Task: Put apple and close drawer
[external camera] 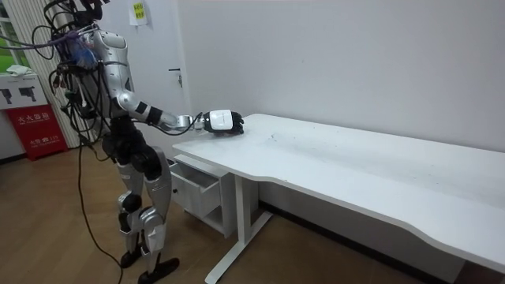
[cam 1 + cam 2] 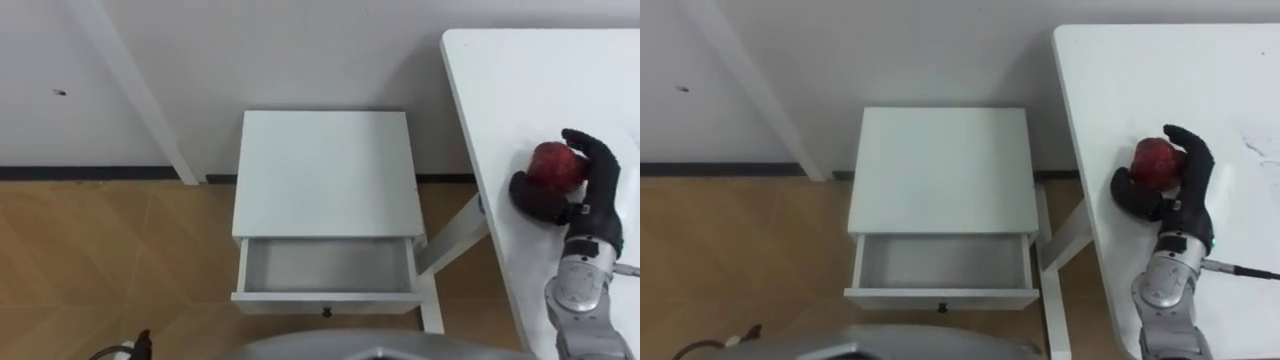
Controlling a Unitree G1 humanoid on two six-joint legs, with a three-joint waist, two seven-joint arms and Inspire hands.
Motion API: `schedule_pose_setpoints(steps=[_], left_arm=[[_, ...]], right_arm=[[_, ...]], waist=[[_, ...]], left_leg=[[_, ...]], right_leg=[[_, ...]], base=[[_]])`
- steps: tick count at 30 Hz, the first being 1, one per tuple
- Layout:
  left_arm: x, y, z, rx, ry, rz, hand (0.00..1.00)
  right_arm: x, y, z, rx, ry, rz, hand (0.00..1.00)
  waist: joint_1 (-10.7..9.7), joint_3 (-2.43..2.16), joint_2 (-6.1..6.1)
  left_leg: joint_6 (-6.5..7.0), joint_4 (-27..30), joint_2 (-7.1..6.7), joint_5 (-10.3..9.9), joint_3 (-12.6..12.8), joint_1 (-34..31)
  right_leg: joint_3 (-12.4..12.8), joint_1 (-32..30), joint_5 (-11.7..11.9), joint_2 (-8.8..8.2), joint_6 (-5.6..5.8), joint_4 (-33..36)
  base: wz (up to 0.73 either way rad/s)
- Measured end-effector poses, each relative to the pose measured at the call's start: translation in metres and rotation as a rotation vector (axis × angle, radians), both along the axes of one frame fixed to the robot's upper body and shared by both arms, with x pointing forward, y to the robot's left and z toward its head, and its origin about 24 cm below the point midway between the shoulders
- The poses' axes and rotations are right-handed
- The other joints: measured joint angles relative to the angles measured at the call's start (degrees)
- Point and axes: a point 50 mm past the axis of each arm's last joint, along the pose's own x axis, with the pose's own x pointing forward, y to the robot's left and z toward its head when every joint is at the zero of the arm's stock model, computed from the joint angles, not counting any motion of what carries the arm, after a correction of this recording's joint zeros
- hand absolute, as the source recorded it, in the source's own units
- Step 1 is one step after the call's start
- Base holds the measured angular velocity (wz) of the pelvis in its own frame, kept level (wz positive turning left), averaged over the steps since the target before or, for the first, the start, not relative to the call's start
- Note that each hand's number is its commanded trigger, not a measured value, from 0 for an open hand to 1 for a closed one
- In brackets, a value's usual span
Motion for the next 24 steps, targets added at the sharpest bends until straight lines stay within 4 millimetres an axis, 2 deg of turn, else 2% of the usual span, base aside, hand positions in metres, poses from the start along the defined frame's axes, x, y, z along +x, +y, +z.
schedule_pose_setpoints(steps=[6,13,17,24], left_arm=[[-0.002,0.0,-0.001,-0.001,0.005,0.001,0.0],[0.007,-0.001,-0.001,-0.002,-0.012,-0.006,0.0],[0.011,-0.004,-0.002,-0.01,-0.007,-0.028,0.0],[0.005,-0.008,-0.004,-0.017,0.042,-0.072,0.0]], right_arm=[[-0.003,-0.004,-0.001,-0.031,0.007,-0.026,1.0],[0.001,0.003,-0.001,-0.062,0.024,0.003,1.0],[0.004,0.006,0.0,-0.062,0.031,0.012,1.0],[0.009,0.014,0.005,-0.076,0.032,0.06,1.0]], waist=[[0.15,0.1,-0.89],[0.35,0.07,-0.73],[1.33,0.02,-0.38],[1.43,0.05,-0.31]], left_leg=[[-0.01,0.02,-0.04,-0.01,-0.1,-0.11],[-0.21,0.16,0.47,-0.55,-0.02,-0.1],[-0.18,0.12,0.55,-0.96,0.22,-0.02],[-0.17,0.38,0.53,-0.98,0.21,-1.14]], right_leg=[[-0.38,0.57,-0.01,0.02,-0.01,-0.31],[-0.03,0.5,0.0,0.26,-0.01,-0.03],[0.03,0.34,0.04,0.32,0.0,0.51],[-0.04,-0.78,0.09,0.39,-0.03,0.92]], base=[[0.04],[0.0],[-0.04],[-0.01]])
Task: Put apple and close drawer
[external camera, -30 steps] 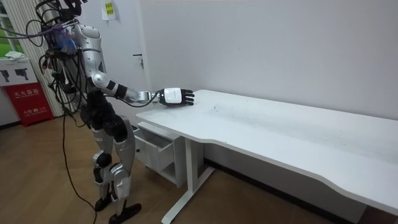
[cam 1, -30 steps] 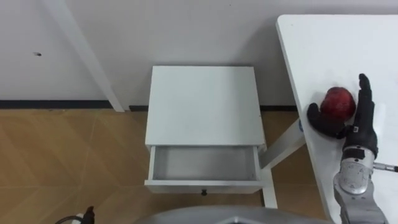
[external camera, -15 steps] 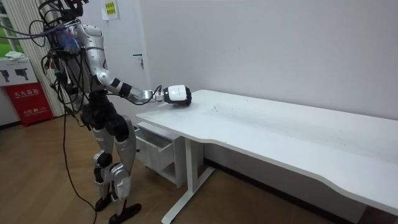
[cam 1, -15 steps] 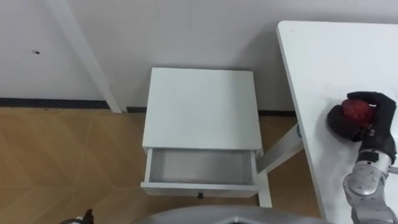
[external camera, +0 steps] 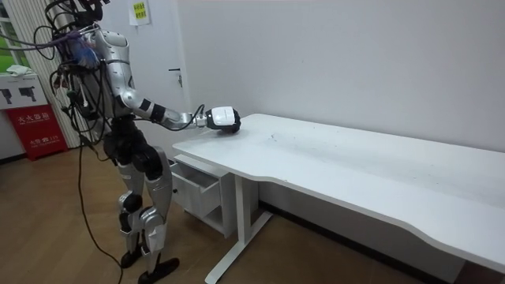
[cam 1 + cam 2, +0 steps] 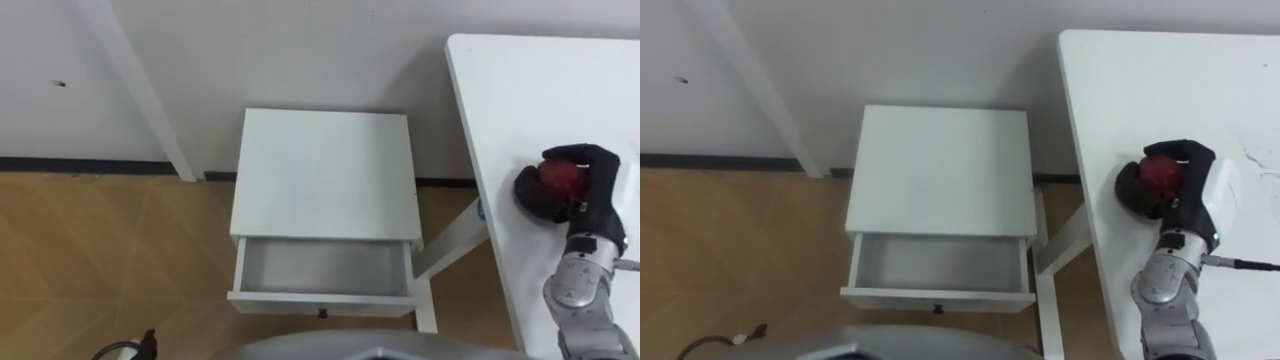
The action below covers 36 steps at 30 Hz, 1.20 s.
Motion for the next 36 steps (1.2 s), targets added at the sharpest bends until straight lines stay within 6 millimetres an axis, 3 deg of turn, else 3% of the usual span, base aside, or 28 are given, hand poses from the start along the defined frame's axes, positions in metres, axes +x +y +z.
schedule_pose_setpoints(steps=[7,15,30,36], left_arm=[[0.013,-0.008,-0.002,-0.035,-0.004,-0.082,0.0],[0.015,-0.01,-0.003,-0.03,0.025,-0.129,0.0],[0.017,-0.011,-0.003,-0.026,0.04,-0.147,0.0],[0.021,-0.011,-0.003,-0.026,0.031,-0.149,0.0]], right_arm=[[0.009,0.017,0.004,-0.047,0.019,0.106,1.0],[0.018,0.044,0.009,-0.135,0.065,0.326,1.0],[0.019,0.046,0.012,-0.189,0.089,0.326,1.0],[0.019,0.046,0.012,-0.193,0.09,0.328,1.0]], waist=[[0.04,0.04,0.04],[0.08,0.1,0.0],[0.17,0.38,0.05],[0.17,0.39,0.05]], left_leg=[[0.03,0.37,0.06,-0.02,0.12,-0.89],[0.14,0.38,0.01,-0.09,-0.12,-1.01],[0.92,0.8,-0.11,-0.57,-0.59,-1.55],[0.93,0.77,-0.13,-0.58,-0.82,-1.6]], right_leg=[[-0.34,-0.81,0.15,-0.06,0.0,0.11],[-0.79,-0.8,0.21,-0.13,0.11,0.09],[-1.41,-0.98,0.48,-0.4,1.43,-0.04],[-1.56,-0.96,0.52,-0.35,1.42,-0.03]], base=[[0.0],[0.01],[0.0],[0.0]])
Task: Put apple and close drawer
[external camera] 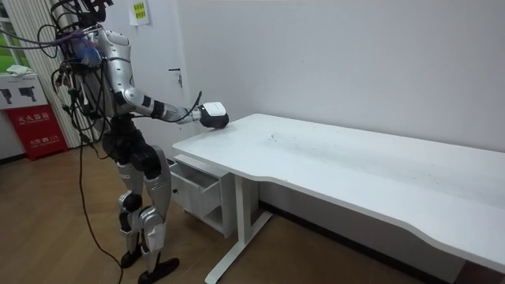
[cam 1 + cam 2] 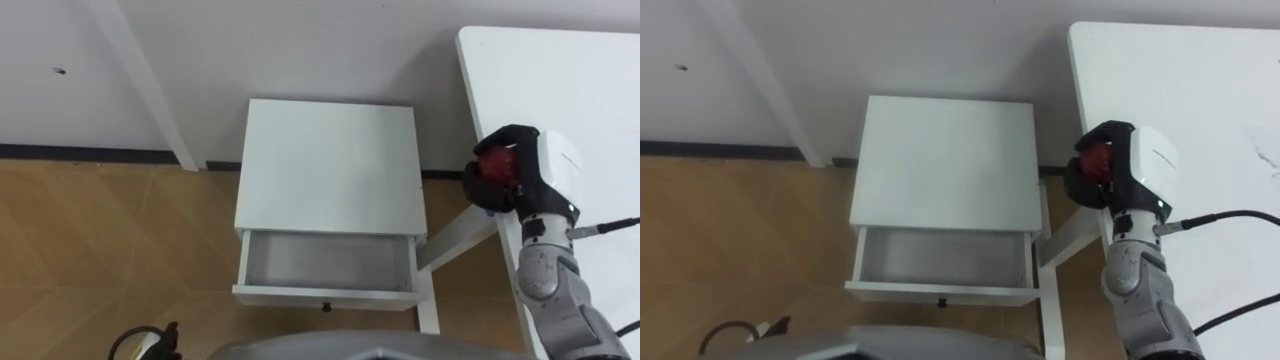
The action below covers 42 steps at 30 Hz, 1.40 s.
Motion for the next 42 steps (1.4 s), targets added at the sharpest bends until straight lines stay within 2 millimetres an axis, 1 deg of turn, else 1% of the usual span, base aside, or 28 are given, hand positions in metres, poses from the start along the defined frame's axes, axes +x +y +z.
schedule_pose_setpoints(steps=[4,8,13,17,19,20,21,22,23,24,25,26,27,29,31,32,33,35,37,39,40,41,42], left_arm=[[0.0,0.0,0.0,0.0,-0.001,0.0,0.0],[0.0,0.0,0.0,0.0,0.001,0.001,0.0],[0.0,0.0,0.0,0.0,0.0,0.002,0.0],[0.001,-0.001,0.0,0.002,-0.005,0.001,0.0],[0.002,-0.001,0.0,0.001,-0.008,0.0,0.0],[0.003,-0.001,0.001,-0.001,-0.016,-0.002,0.0],[0.004,-0.002,0.001,-0.003,-0.02,-0.004,0.0],[0.004,-0.002,0.001,-0.005,-0.02,-0.004,0.0],[0.008,-0.003,0.001,-0.009,-0.03,-0.006,0.0],[0.013,-0.006,0.001,-0.018,-0.041,-0.009,0.0],[0.014,-0.007,0.0,-0.026,-0.046,-0.011,0.0],[0.015,-0.01,0.0,-0.043,-0.053,-0.014,0.0],[0.016,-0.011,0.0,-0.051,-0.056,-0.017,0.0],[0.014,-0.011,0.0,-0.053,-0.05,-0.016,0.0],[0.01,-0.011,0.0,-0.054,-0.044,-0.012,0.0],[0.007,-0.011,0.0,-0.055,-0.039,-0.011,0.0],[0.005,-0.01,0.0,-0.055,-0.033,-0.009,0.0],[0.004,-0.01,0.0,-0.054,-0.031,-0.01,0.0],[0.004,-0.011,0.0,-0.057,-0.031,-0.013,0.0],[0.004,-0.011,-0.001,-0.057,-0.027,-0.025,0.0],[0.005,-0.011,0.0,-0.057,-0.029,-0.025,0.0],[0.007,-0.011,0.0,-0.059,-0.035,-0.019,0.0],[0.008,-0.011,0.0,-0.058,-0.038,-0.02,0.0]], right_arm=[[0.0,-0.001,0.0,-0.002,0.003,-0.006,1.0],[-0.001,-0.001,0.0,-0.004,0.007,-0.016,1.0],[-0.001,-0.001,0.001,-0.001,0.011,-0.023,1.0],[0.001,0.004,0.004,0.011,0.034,0.011,1.0],[0.004,0.01,0.007,0.025,0.042,0.054,1.0],[0.004,0.022,0.005,0.055,0.083,0.123,1.0],[0.002,0.038,-0.001,0.081,0.142,0.21,1.0],[0.0,0.047,-0.004,0.097,0.177,0.252,1.0],[-0.004,0.068,-0.01,0.142,0.238,0.341,1.0],[-0.008,0.087,-0.013,0.191,0.283,0.42,1.0],[-0.01,0.095,-0.013,0.21,0.298,0.456,1.0],[-0.01,0.107,-0.011,0.235,0.313,0.523,1.0],[-0.009,0.114,-0.007,0.257,0.311,0.568,1.0],[-0.003,0.119,-0.002,0.267,0.301,0.613,1.0],[0.003,0.121,0.003,0.263,0.291,0.641,1.0],[0.005,0.122,0.004,0.262,0.29,0.653,1.0],[0.006,0.122,0.004,0.262,0.289,0.656,1.0],[0.005,0.123,0.004,0.265,0.297,0.664,1.0],[0.005,0.124,0.004,0.268,0.308,0.681,1.0],[0.003,0.128,0.004,0.277,0.318,0.701,1.0],[0.003,0.13,0.005,0.283,0.318,0.708,0.29],[0.003,0.132,0.006,0.289,0.322,0.721,0.0],[0.003,0.132,0.006,0.293,0.323,0.724,0.0]], waist=[[0.21,0.0,-0.01],[1.28,0.04,-0.08],[1.76,0.04,-0.08],[2.78,0.04,-0.08],[3.12,0.03,-0.09],[3.24,0.03,-0.09],[3.69,0.09,0.0],[4.17,0.11,0.04],[5.03,0.18,-0.06],[5.79,0.43,0.28],[6.09,0.56,0.47],[6.54,0.64,0.88],[6.6,0.71,1.03],[6.82,0.69,0.89],[7.19,0.63,0.52],[7.24,0.68,0.51],[7.24,0.48,0.13],[7.39,0.35,-0.07],[7.74,0.36,-0.12],[7.82,0.57,0.2],[7.8,0.64,0.28],[7.77,0.82,0.43],[7.76,0.91,0.5]], left_leg=[[-0.02,0.01,-0.01,0.02,-0.11,-0.02],[-0.02,0.06,-0.06,0.01,-0.11,-0.03],[-0.02,0.26,-0.12,0.02,-0.2,-0.19],[-0.09,0.25,-0.11,0.06,-0.17,-0.37],[-0.12,0.31,-0.02,0.08,-0.16,-0.76],[-0.13,0.61,-0.01,0.08,-0.16,-1.41],[-0.14,0.7,-0.03,0.09,-0.2,-1.88],[-0.14,0.73,-0.07,0.09,-0.21,-2.08],[-0.14,1.01,-0.14,0.09,-0.39,-2.56],[-0.08,1.12,-0.18,0.13,-0.79,-2.83],[0.0,1.14,-0.18,0.18,-0.89,-2.89],[0.13,1.47,-0.37,0.25,-1.37,-3.15],[0.44,1.62,-0.79,0.44,-2.24,-3.55],[0.68,1.53,-1.14,0.6,-3.06,-3.54],[0.77,1.4,-1.38,0.65,-3.72,-3.37],[0.81,1.34,-1.59,0.68,-4.02,-3.26],[0.91,1.12,-1.74,0.73,-4.51,-3.24],[0.99,0.93,-1.89,0.78,-4.97,-3.12],[1.02,0.9,-1.95,0.8,-5.01,-2.98],[1.05,0.86,-2.05,0.82,-5.02,-3.23],[1.07,0.86,-2.05,0.83,-5.02,-3.28],[1.1,0.88,-2.05,0.84,-5.02,-3.38],[1.12,0.9,-2.05,0.85,-5.01,-3.49]], right_leg=[[-0.09,0.0,0.03,0.02,-0.05,-0.01],[-0.13,0.0,0.1,0.07,-0.17,-0.01],[-0.12,0.0,0.14,0.11,-0.23,-0.01],[-0.13,-0.27,0.21,0.18,-0.34,0.01],[-0.13,-0.69,0.22,0.18,-0.36,0.09],[-0.13,-1.12,0.25,0.16,-0.41,0.1],[-0.09,-1.48,0.26,0.07,-0.43,0.1],[-0.11,-1.65,0.27,0.0,-0.44,0.12],[-0.22,-1.84,0.27,-0.03,-0.45,0.12],[-0.39,-1.83,0.27,-0.04,-0.45,0.11],[-0.31,-1.83,0.26,-0.05,-0.45,0.09],[-0.18,-1.81,0.26,-0.21,-0.45,0.02],[-0.13,-1.75,0.26,-0.58,-0.44,0.01],[-0.08,-1.61,0.24,-0.99,-0.41,-0.01],[0.03,-1.38,0.24,-0.95,-0.41,-0.03],[-0.01,-1.07,0.24,-0.97,-0.4,-0.14],[-0.02,-0.81,0.23,-1.02,-0.38,-0.16],[0.06,-0.73,0.24,-1.12,-0.36,-0.14],[0.05,-0.7,0.28,-1.2,-0.3,-0.12],[0.02,-0.63,0.28,-1.26,-0.29,-0.13],[0.01,-0.66,0.28,-1.26,-0.29,-0.13],[-0.01,-0.71,0.28,-1.26,-0.29,-0.13],[-0.06,-0.77,0.26,-1.26,-0.26,-0.13]], base=[[0.0],[0.0],[0.0],[-0.01],[0.0],[0.05],[0.05],[0.08],[0.19],[0.22],[0.27],[0.35],[0.41],[0.36],[0.18],[0.18],[0.2],[0.15],[0.03],[0.0],[0.0],[0.0],[0.0]])
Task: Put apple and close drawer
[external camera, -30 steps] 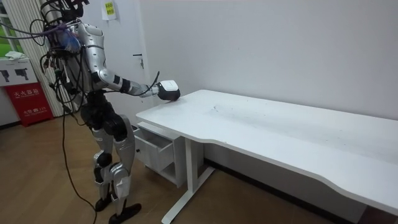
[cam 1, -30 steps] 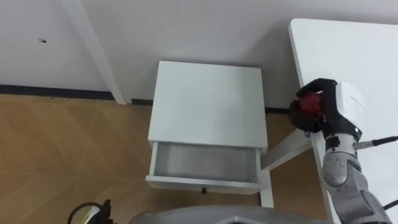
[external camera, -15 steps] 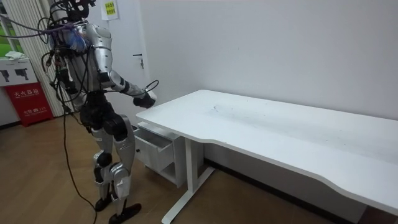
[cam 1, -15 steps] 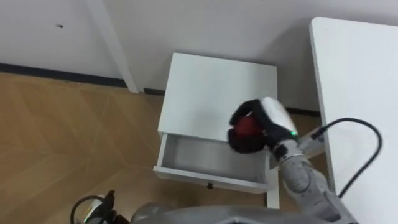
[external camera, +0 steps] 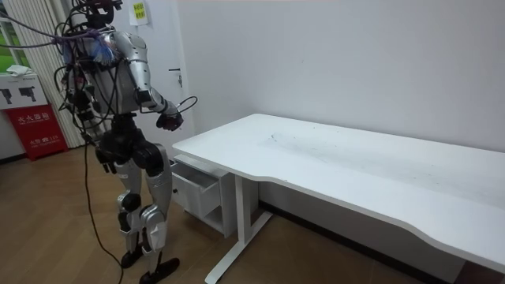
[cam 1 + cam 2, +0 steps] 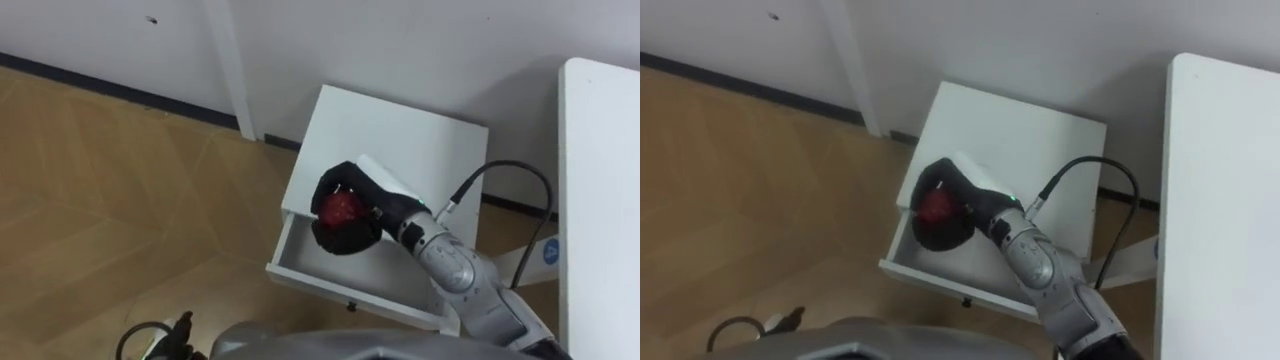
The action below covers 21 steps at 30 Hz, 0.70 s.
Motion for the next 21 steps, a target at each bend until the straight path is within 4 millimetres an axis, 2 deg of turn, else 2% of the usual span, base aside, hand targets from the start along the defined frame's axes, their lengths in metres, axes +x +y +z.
schedule_pose_setpoints(steps=[7,13,21], left_arm=[[-0.0029,-0.0006,-0.0002,-0.001,0.005,0.001,0.0],[-0.0063,-0.0004,-0.0005,0.0,0.014,0.004,0.0],[0.0003,-0.0019,0.0014,-0.005,-0.019,-0.001,0.0]], right_arm=[[-0.0011,0.0002,-0.001,-0.001,0.024,0.023,0.0],[-0.0014,-0.0003,-0.0012,0.019,0.039,0.021,0.0],[-0.0022,-0.0002,-0.0016,0.041,0.051,0.011,0.0]], waist=[[0.01,0.15,0.29],[0.0,-0.03,0.63],[-0.15,-0.13,0.89]], left_leg=[[0.0,0.1,0.02,0.0,-0.05,-0.92],[0.05,0.51,0.0,0.03,-0.04,-0.89],[0.08,0.83,-0.02,0.05,0.05,-0.81]], right_leg=[[-0.05,-0.55,-0.05,0.06,0.09,-0.01],[-0.03,-0.53,-0.05,0.02,0.09,-0.01],[0.11,-0.4,-0.05,-0.17,0.1,0.01]], base=[[0.0],[0.0],[0.0]])
